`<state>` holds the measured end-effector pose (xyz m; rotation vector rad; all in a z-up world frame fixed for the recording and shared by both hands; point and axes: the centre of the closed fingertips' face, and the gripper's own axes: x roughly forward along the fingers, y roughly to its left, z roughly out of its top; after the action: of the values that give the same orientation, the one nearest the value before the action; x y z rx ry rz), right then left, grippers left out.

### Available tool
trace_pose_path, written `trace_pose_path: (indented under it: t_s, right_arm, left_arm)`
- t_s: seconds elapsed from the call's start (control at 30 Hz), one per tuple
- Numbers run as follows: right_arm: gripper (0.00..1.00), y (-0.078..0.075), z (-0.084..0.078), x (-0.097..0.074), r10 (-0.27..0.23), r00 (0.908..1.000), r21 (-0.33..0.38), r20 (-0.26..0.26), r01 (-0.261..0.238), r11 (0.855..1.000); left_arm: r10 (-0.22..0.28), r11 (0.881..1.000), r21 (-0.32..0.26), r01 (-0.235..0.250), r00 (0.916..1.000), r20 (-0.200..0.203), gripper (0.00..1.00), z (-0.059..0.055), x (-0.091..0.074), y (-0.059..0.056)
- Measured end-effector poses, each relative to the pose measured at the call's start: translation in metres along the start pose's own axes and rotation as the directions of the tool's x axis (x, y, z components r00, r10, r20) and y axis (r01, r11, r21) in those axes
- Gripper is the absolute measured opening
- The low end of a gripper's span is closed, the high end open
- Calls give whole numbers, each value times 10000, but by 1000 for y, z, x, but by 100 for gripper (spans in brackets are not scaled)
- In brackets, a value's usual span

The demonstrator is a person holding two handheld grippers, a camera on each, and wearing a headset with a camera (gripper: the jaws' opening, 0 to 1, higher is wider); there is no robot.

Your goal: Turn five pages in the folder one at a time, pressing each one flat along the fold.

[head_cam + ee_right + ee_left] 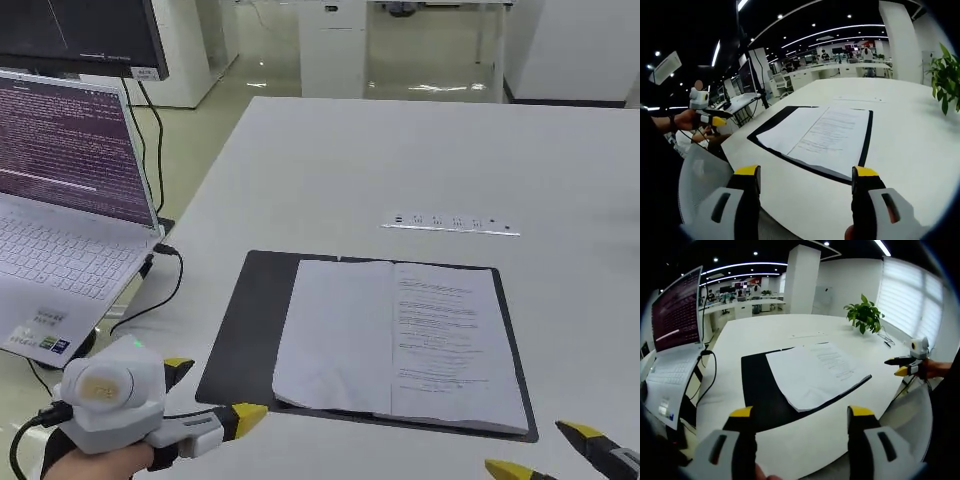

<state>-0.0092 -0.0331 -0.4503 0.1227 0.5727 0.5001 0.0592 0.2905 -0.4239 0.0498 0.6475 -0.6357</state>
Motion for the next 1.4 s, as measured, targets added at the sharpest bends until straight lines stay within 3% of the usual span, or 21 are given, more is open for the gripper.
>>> trace_pose_path:
  t_s: [0.2,0.43,0.6,0.8,0.97,1.17,1.4]
  right_arm:
    - [74,-2,-1,-4,-50,9999,351,88,47,9994]
    - [73,-9,-14,-11,-227,9992,512,-330,244,9984]
    - [77,-12,-20,-17,-246,9978,525,-614,279,9982]
    - [77,-18,-17,-23,-391,9985,967,-387,427,9944]
    - [77,-17,-19,-24,-432,9978,972,-513,480,9941]
    - [81,-14,-21,-23,-377,9972,928,-650,437,9947]
    - [81,-9,-20,-24,-213,9982,1042,-552,270,9942]
  left_arm:
    - [-116,9998,152,118,9998,-134,75,-1,5,-6]
    - [-313,9991,277,320,9992,-245,75,1,12,-13]
    - [-781,9965,237,801,9940,-763,76,-3,18,-22]
    - [-1000,9918,701,1065,9909,-899,74,4,25,-30]
    - [-1205,9883,841,1276,9891,-848,74,10,34,-35]
    - [-1750,9742,1205,1906,9761,-1290,72,10,50,-52]
    - [-2163,9610,1410,2380,9642,-1535,70,16,66,-68]
